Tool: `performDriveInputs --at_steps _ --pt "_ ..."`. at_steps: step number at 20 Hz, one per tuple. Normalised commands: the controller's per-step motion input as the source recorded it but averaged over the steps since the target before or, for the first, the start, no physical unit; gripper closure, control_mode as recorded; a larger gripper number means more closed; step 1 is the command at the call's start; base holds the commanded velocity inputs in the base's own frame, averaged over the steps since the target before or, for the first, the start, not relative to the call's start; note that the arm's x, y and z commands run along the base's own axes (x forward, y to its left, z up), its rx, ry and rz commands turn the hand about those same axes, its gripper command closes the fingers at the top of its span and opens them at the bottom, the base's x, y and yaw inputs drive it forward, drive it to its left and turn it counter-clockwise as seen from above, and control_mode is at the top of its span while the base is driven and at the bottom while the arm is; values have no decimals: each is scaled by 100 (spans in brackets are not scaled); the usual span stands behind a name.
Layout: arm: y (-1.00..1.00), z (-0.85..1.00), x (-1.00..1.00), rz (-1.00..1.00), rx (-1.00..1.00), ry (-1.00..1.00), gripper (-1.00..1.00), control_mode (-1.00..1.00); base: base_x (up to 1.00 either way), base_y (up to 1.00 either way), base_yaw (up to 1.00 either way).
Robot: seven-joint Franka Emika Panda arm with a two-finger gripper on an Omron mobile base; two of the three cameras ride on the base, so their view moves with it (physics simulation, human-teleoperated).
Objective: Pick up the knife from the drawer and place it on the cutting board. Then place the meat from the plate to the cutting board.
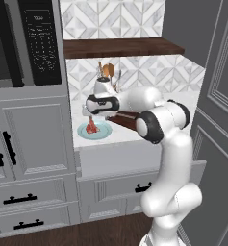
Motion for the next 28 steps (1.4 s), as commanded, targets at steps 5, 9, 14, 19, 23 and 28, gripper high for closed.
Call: performDriveInputs --at_steps 5,9,14,19,23,28 --pt "0 -42 15 0 0 1 -100 -100 0 0 0" --pt "0 -40 12 0 0 -6 -100 -100 0 0 0" --pt "6 -24 29 0 0 -4 -100 -100 0 0 0" --pt "28 -10 50 0 0 0 -100 -100 0 0 0" --pt "17 -14 37 0 0 0 -100 -100 0 0 0" --pt "0 -23 14 0 0 0 -100 -100 0 0 0"
